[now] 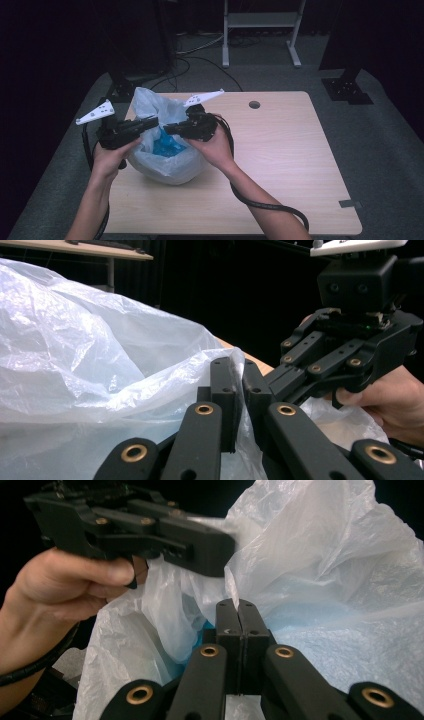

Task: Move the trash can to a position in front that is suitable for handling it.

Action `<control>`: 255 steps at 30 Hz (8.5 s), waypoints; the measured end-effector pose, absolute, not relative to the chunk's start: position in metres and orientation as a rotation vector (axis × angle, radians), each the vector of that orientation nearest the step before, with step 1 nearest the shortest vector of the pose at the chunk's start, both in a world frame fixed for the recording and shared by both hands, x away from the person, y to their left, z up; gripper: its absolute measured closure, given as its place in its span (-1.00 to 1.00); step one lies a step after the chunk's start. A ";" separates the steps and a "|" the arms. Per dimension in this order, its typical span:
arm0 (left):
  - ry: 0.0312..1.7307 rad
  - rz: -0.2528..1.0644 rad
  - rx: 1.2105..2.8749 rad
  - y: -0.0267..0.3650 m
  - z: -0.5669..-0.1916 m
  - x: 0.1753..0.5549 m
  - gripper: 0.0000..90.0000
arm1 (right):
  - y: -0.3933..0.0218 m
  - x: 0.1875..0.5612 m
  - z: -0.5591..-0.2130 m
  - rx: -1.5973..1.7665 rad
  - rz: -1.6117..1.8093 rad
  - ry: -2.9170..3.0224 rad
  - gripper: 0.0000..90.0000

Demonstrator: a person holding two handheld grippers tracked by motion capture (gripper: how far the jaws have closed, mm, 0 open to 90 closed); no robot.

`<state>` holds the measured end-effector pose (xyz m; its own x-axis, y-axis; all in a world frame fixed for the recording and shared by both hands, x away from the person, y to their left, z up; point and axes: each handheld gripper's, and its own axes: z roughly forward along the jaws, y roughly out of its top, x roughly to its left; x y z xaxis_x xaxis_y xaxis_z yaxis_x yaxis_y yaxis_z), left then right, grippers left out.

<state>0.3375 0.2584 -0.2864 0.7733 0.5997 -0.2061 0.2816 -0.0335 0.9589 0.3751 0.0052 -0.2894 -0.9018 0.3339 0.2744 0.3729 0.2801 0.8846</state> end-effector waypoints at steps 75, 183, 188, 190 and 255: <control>0.635 0.244 1.623 0.230 -0.266 0.333 0.29 | -0.012 0.380 -0.307 -0.717 -1.816 -2.256 0.99; 0.920 0.550 1.387 0.330 -0.328 0.276 -0.79 | -0.107 0.407 -0.181 -0.789 -2.257 -1.762 1.00; 0.920 0.546 1.394 0.328 -0.328 0.278 -0.79 | -0.127 0.406 -0.175 -0.830 -2.289 -1.763 1.00; 0.921 0.546 1.397 0.327 -0.329 0.278 -0.79 | -0.136 0.405 -0.173 -0.851 -2.299 -1.767 1.00; 0.928 0.523 1.423 0.321 -0.335 0.282 -0.79 | -0.204 0.434 -0.313 -1.314 -2.032 -1.901 0.99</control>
<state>0.2820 0.3205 -0.3347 0.5673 0.7914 -0.2274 0.2159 0.1236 0.9686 0.4343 -0.2043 -0.3128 -0.6335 0.4847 0.6031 0.5694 -0.2358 0.7875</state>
